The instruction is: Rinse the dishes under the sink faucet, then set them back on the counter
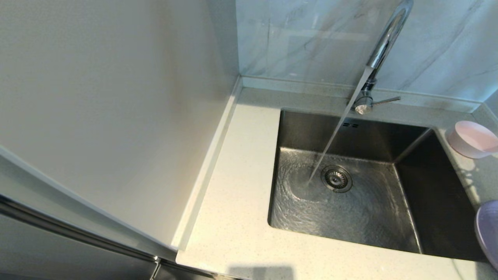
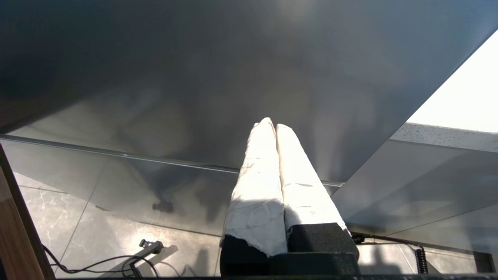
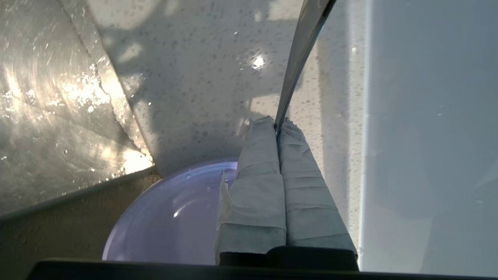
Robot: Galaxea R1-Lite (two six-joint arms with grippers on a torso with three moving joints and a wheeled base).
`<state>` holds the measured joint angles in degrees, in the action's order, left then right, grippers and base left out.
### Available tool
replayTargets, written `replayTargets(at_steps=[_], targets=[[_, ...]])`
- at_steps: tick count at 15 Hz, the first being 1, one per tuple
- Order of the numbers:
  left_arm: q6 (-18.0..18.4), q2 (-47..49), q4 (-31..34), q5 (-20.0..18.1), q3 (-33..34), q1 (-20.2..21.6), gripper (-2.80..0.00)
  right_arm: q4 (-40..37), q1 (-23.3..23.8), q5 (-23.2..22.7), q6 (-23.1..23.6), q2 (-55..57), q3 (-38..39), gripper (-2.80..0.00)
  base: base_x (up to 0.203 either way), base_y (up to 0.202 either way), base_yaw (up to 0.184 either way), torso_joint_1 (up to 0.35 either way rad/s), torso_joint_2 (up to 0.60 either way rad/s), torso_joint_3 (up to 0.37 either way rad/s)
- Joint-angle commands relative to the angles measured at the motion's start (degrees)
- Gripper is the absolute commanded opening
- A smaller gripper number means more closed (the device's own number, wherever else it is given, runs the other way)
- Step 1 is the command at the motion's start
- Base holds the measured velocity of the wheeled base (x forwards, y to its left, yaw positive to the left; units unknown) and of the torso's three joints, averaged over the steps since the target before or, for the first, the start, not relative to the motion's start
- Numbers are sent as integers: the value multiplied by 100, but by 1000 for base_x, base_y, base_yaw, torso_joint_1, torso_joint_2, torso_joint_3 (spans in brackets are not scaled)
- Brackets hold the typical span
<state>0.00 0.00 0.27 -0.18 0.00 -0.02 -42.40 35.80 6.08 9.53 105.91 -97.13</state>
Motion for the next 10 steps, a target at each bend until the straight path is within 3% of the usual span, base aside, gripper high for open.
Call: replayTargets(at_steps=[1,7,10], targets=[[0,0,0,-5,0,2,-280,90,43,7,14,-108,20,-280,0,0,0,0,0,0],[0,0,0,1,0,2,-280,91,59,-6,40,-389,129,-280,0,0,0,0,0,0],[0,0,0,1,0,2,-280,91,12,-349,137,-616,211,-280,0,0,0,0,0,0]])
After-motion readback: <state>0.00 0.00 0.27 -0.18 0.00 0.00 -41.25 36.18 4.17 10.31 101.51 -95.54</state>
